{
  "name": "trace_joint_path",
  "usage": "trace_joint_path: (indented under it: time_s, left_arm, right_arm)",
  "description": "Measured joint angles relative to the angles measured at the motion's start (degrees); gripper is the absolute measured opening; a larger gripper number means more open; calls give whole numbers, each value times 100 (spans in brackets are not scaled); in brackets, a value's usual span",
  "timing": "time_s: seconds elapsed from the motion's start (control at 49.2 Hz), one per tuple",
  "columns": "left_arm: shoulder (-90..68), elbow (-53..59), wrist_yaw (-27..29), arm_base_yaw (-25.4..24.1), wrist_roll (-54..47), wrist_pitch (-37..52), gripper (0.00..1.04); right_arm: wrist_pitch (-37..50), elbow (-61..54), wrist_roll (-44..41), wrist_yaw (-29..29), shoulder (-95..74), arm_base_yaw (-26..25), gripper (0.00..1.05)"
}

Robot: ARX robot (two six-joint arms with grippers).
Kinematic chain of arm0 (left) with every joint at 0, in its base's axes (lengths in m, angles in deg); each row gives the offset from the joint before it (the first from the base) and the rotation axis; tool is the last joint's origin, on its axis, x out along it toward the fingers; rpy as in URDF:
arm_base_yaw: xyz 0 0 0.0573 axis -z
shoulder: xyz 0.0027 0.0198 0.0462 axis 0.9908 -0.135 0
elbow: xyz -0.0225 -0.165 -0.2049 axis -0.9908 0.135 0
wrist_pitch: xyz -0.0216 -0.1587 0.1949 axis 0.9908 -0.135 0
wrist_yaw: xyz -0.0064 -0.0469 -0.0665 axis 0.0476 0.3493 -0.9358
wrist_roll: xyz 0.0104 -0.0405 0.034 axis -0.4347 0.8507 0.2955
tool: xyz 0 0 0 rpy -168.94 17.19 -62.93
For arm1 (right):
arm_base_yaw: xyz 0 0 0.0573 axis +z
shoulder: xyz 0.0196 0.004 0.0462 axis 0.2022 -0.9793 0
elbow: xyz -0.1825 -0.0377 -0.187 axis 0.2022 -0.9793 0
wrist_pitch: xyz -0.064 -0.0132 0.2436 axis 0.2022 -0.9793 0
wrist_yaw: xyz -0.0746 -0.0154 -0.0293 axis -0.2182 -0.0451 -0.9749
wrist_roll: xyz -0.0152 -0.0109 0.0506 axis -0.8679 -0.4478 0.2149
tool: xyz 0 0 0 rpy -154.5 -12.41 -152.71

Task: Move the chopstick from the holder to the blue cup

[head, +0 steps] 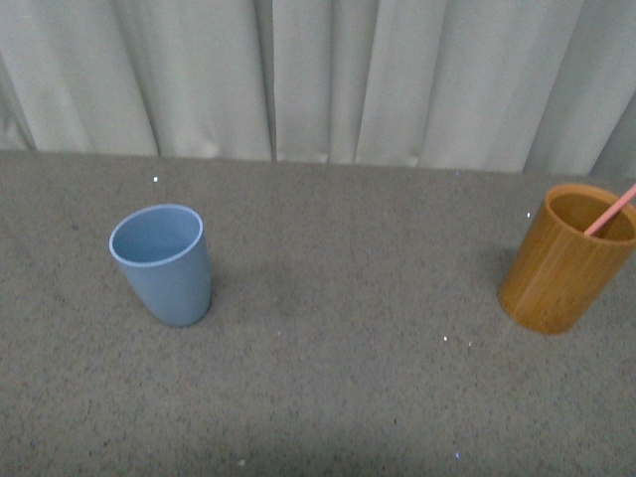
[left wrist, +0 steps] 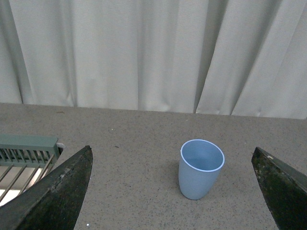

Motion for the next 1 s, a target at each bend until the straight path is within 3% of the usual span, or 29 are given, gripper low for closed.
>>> trace_joint_path:
  time_s: [0.996]
  left_arm:
    - [0,0,0,0,0,0,98]
  right_arm:
    - [0,0,0,0,0,0,95]
